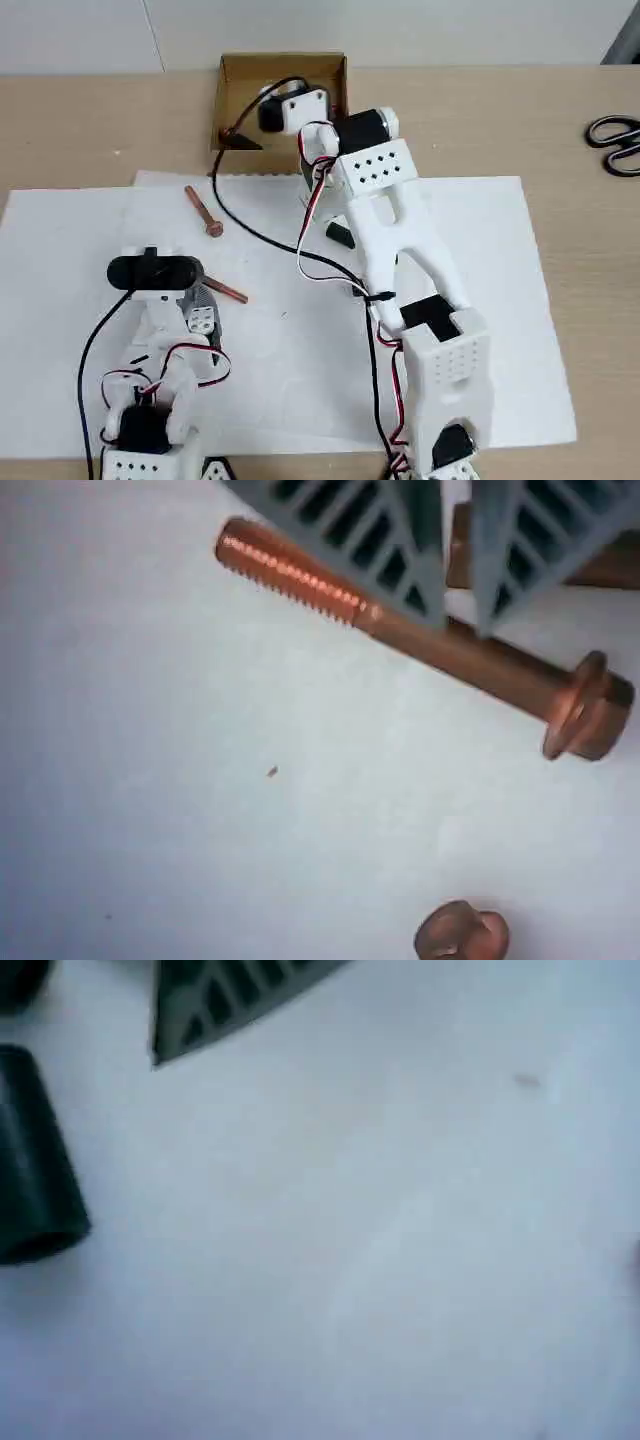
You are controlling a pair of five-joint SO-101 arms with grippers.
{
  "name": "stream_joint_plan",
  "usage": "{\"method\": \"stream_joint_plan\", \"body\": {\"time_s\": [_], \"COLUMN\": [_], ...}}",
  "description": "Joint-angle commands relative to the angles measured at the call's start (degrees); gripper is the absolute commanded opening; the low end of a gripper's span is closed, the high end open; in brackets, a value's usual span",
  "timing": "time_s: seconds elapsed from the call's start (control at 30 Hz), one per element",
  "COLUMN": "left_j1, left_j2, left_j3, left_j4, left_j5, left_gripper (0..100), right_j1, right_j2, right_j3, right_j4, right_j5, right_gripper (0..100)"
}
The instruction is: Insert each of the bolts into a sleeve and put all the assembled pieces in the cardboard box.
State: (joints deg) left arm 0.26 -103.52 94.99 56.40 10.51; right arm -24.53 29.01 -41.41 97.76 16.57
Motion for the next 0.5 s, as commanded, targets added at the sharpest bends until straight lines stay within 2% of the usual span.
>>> {"method": "stream_joint_plan", "body": {"time_s": [0.0, 0.47], "left_j1": [0.1, -0.1], "left_j2": [-0.6, -0.6], "left_j3": [-0.2, -0.2], "left_j4": [-1.1, -1.1], "left_j5": [-0.2, -0.2], "left_gripper": [1, 1], "right_j1": [0.5, 1.7], "right_j2": [-3.7, 0.1], "right_j3": [0.9, 6.8], "right_j4": [0.8, -1.6], "right_j5": [9.9, 11.1], "right_gripper": [22.0, 22.0]}}
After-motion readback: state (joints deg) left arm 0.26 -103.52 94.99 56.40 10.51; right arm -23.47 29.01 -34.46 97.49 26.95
